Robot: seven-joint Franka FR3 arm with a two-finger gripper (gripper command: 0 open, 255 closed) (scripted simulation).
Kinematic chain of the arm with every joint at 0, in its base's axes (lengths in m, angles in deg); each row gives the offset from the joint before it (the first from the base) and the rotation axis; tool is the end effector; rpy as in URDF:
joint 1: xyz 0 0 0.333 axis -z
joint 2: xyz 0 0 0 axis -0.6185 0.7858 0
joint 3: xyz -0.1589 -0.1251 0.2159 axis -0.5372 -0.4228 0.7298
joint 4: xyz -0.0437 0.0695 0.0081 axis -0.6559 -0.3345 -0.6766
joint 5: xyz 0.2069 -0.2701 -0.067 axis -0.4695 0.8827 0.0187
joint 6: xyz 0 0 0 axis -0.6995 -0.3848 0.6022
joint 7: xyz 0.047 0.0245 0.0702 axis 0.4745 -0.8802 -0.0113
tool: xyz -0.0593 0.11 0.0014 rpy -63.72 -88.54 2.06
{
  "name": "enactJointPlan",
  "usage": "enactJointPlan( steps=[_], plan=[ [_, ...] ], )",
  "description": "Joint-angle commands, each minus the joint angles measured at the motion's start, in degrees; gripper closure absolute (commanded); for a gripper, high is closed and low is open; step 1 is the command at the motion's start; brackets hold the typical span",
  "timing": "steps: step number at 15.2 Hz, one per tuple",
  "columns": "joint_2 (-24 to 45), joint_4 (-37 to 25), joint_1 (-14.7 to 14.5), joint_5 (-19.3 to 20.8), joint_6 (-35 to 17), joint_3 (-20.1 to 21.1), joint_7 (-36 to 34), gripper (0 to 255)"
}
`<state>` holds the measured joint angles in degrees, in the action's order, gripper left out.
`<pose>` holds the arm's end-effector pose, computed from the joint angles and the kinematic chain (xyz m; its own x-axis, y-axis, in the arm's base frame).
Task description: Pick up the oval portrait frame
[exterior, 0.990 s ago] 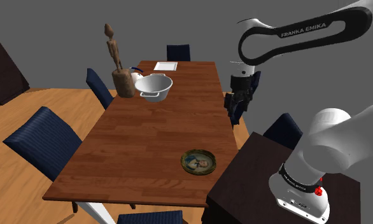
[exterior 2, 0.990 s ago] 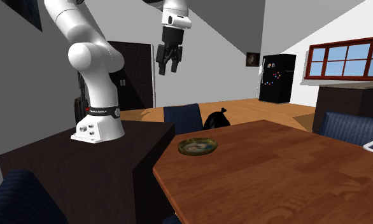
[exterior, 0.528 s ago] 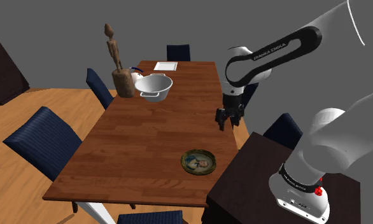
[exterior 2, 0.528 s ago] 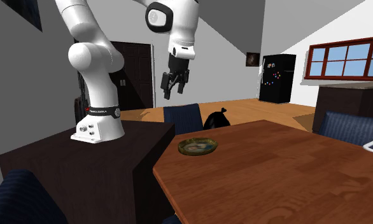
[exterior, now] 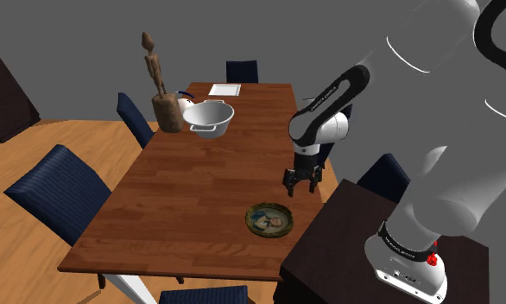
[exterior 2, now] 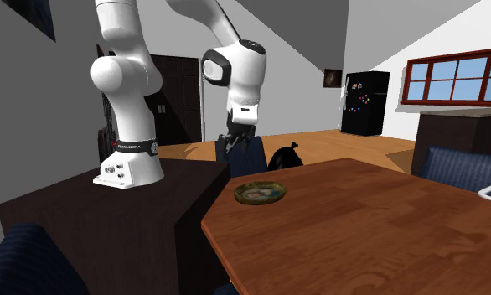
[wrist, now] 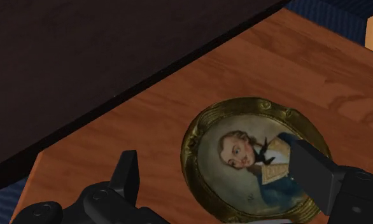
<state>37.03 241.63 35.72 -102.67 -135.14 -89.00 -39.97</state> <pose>0.3320 -0.0153 0.2340 0.8477 -0.4085 -0.3385 -0.4828 -0.8585 -0.1730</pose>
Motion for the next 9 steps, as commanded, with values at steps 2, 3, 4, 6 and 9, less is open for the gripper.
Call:
enactJointPlan(
  steps=[2, 3, 4, 6, 9],
  plan=[
    [8.5, -1.7, -1.0, -7.6, -5.2, 0.1, 3.9, 0],
    [11.4, -2.5, -1.2, -10.5, -6.6, 0.5, 5.5, 0],
    [14.2, -3.4, -1.1, -13.4, -7.8, 1.0, 7.1, 0],
    [18.3, -4.8, -0.7, -17.5, -9.4, 2.1, 9.4, 0],
    [21.5, -5.8, -0.3, -20.0, -11.1, 3.0, 11.8, 0]
  ],
)
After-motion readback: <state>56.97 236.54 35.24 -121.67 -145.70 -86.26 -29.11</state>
